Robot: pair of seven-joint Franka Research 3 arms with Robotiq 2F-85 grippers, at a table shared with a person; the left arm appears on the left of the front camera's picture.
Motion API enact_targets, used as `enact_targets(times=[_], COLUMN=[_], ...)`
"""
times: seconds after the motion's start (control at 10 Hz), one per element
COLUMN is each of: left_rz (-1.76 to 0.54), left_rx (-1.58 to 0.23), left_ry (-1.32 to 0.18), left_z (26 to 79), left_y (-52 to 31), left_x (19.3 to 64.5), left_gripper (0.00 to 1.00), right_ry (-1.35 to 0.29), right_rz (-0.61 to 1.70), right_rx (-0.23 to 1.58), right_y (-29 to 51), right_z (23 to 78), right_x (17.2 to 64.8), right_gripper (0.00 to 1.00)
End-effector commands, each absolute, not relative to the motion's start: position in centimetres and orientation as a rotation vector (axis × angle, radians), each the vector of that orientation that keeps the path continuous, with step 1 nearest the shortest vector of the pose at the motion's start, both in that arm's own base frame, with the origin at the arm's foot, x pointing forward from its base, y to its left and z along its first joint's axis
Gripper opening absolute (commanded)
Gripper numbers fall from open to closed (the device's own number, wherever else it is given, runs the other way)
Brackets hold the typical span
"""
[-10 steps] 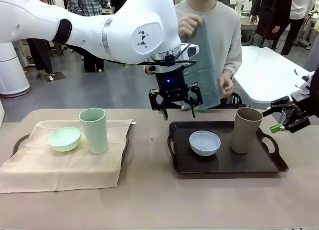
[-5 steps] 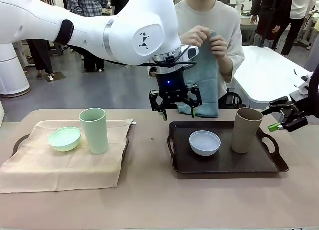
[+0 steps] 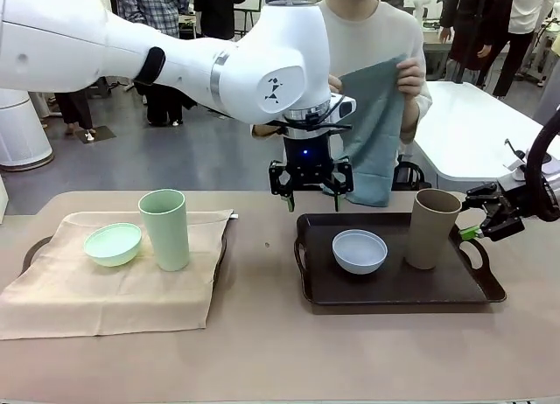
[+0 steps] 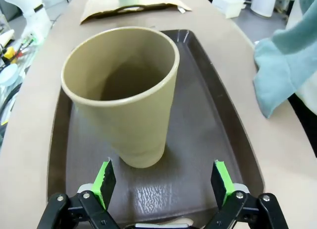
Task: Set up a tray with a mat and arrange the tableware.
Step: Pick up the Picnic Bowl and Reusable plastic cup from the Handle tray in front of the human's position and hold them in the air.
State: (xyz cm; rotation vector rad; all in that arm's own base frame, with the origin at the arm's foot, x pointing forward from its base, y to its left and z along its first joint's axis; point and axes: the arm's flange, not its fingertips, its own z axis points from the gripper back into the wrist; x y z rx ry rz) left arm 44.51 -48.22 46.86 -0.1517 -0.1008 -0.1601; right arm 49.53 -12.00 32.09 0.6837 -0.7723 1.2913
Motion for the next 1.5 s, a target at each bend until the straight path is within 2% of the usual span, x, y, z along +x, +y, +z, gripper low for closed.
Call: enact_targets(times=[0.0, 0.6, 1.4], left_rz=[-0.113, -0.060, -0.069], left_rx=[-0.102, -0.037, -0.061], left_ry=[-0.108, -0.086, -0.023], left_z=[46.3, 41.9, 38.8], left_y=[-49.6, -51.3, -52.8], left_x=[45.7, 48.2, 47.6], left_gripper=[0.93, 0.93, 0.93], right_ry=[-0.751, -0.741, -0.824], right_rz=[1.327, 1.389, 1.419], right_rx=[0.702, 0.749, 0.794], right_y=[-11.9, -9.0, -5.9], right_z=[31.9, 30.5, 29.6], right_x=[49.2, 47.3, 47.1], right_gripper=[1.00, 1.00, 1.00])
